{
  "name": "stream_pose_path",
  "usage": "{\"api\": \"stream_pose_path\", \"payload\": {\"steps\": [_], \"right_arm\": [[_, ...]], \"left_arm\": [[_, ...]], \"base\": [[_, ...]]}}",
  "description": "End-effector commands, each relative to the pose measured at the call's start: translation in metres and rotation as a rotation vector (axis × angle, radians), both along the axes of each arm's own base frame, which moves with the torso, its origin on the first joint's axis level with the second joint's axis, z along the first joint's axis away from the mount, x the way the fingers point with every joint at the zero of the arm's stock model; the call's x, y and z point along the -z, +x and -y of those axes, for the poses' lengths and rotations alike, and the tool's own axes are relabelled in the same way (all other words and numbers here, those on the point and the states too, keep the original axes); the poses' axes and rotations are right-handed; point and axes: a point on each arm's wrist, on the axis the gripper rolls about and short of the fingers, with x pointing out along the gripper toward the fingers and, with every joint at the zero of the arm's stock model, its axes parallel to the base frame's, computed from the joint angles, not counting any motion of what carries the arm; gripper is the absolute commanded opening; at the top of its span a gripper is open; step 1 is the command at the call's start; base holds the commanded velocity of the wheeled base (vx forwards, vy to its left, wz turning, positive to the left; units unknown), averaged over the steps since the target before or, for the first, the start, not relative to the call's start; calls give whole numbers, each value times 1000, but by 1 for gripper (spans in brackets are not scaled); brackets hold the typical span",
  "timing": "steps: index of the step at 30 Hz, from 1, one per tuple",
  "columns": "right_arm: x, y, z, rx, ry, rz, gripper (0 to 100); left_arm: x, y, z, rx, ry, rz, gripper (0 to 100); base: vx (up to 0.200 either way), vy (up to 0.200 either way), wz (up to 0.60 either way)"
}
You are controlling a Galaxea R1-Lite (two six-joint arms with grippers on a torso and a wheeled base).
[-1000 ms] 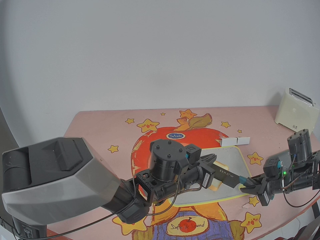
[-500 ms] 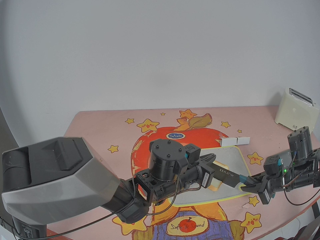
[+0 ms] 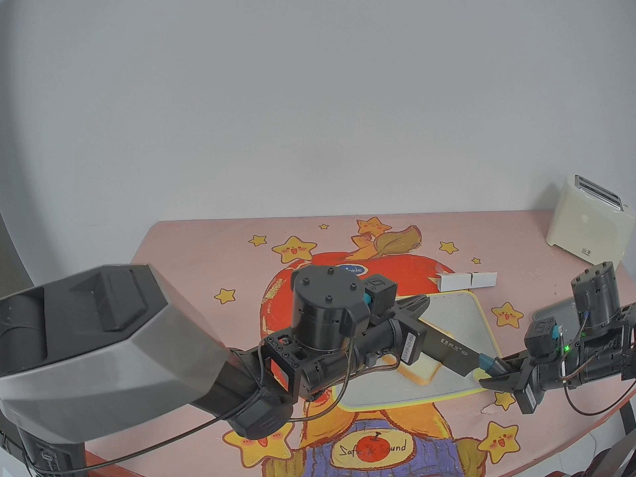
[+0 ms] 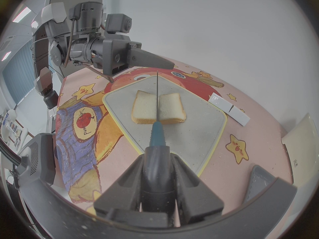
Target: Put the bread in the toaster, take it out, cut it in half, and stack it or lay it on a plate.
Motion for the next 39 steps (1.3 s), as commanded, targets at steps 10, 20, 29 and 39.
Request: {"api": "stream_pose_path", "payload": {"steps": [10, 20, 29, 39], "right_arm": [[-5, 4, -4, 36, 57, -28, 0], [-11, 2, -12, 37, 72, -83, 0], [-13, 3, -13, 35, 78, -65, 0], [-13, 3, -12, 38, 69, -66, 0]], "left_arm": [[-4, 0, 0, 4, -12, 12, 0], [17, -1, 6, 17, 28, -17, 0], [20, -3, 5, 20, 37, -25, 0], [17, -3, 4, 15, 32, -22, 0]], "base": [[0, 0, 0], [0, 0, 0], [0, 0, 0], [0, 0, 0]]}}
